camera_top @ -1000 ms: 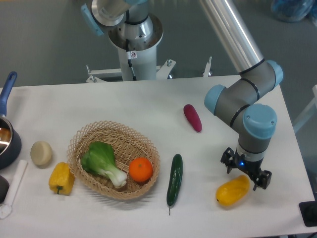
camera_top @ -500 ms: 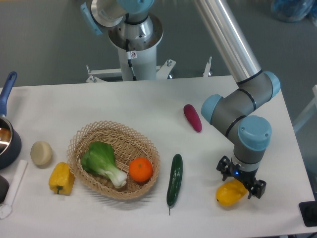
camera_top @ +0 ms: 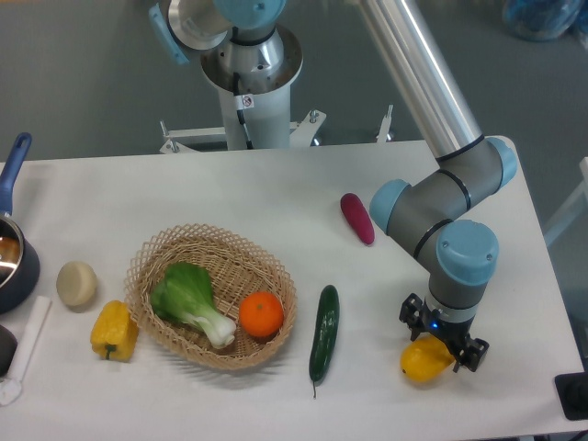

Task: Pick up the mango from the table
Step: 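Close the gripper on the yellow mango, then lift the held mango up off the table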

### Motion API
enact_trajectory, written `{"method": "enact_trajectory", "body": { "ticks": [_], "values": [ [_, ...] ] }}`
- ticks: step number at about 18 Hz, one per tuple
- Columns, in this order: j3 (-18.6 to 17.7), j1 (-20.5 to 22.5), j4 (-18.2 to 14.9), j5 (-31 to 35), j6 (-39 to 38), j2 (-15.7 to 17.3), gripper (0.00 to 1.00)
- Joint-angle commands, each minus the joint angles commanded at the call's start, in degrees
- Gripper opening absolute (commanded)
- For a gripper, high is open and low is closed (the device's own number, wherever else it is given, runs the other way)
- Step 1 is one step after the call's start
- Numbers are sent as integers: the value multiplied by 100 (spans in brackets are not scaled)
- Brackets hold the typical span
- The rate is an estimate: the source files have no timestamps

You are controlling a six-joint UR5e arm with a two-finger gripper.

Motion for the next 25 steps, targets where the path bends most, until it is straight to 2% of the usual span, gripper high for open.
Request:
{"method": "enact_trajectory", "body": {
  "ticks": [2, 6, 11, 15, 25],
  "values": [
    [9, 0, -9, 0, -61, 9, 41],
    [44, 9, -9, -9, -97, 26, 40],
    [-17, 17, -9, -18, -176, 237, 40],
    [-26, 18, -17, -131, -579, 632, 40],
    [-53, 0, -26, -1247, -1862, 1599, 40]
  ]
}}
